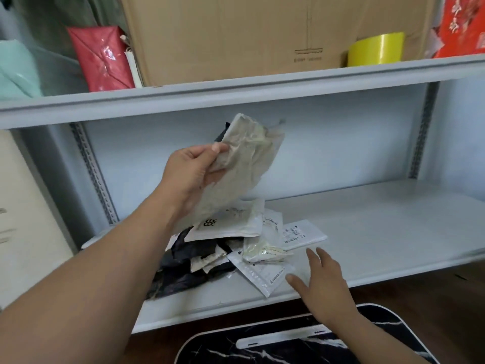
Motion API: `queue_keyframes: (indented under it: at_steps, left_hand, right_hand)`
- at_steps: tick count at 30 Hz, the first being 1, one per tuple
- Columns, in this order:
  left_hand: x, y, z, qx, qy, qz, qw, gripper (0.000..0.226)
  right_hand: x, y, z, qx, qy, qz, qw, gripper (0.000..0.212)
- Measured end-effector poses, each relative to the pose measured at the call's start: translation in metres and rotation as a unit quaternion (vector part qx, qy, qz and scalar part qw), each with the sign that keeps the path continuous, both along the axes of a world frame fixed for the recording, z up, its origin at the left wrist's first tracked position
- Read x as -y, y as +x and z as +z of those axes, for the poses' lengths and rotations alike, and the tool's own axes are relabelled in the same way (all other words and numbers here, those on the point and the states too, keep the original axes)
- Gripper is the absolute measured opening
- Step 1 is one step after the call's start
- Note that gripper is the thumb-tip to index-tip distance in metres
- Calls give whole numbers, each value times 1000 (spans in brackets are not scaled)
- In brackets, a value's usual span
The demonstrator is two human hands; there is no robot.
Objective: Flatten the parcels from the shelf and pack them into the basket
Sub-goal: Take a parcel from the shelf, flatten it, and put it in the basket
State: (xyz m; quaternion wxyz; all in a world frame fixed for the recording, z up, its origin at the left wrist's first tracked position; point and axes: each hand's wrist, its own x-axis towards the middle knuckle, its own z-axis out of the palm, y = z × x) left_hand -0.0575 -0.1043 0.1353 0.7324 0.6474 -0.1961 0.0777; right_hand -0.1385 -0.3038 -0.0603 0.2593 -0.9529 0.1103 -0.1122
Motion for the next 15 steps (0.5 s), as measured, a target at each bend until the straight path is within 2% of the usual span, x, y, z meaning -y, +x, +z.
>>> queue_keyframes:
  at_steps: [4,7,8,10,12,13,15]
  left_hand:
    - [-14,-40,18,-46,-169,-62,983,29]
    - [-36,-65,7,-111,-252,-81,958,2]
    - [-46,-70,-1,-130,-268,-86,951,19]
    - [-68,-81,-24,-173,-264,-89,945,55]
    - [-86,-94,-48,-211,-236,-82,945,63]
    - [-91,-101,-60,-238,-215,-71,945,54]
    - [-94,-116,-85,-277,-208,-24,938,16]
  right_hand:
    - [13,-20,17,59,144,-40,987,101]
    - [33,-44,30,80,283,-72,953,126]
    - [39,-52,33,91,325,-78,938,130]
    - [51,-69,38,115,394,-84,908,125]
    - [60,-81,36,110,456,-67,881,111]
    - [62,-86,31,98,483,-48,869,108]
    - [57,-95,20,78,530,-24,844,101]
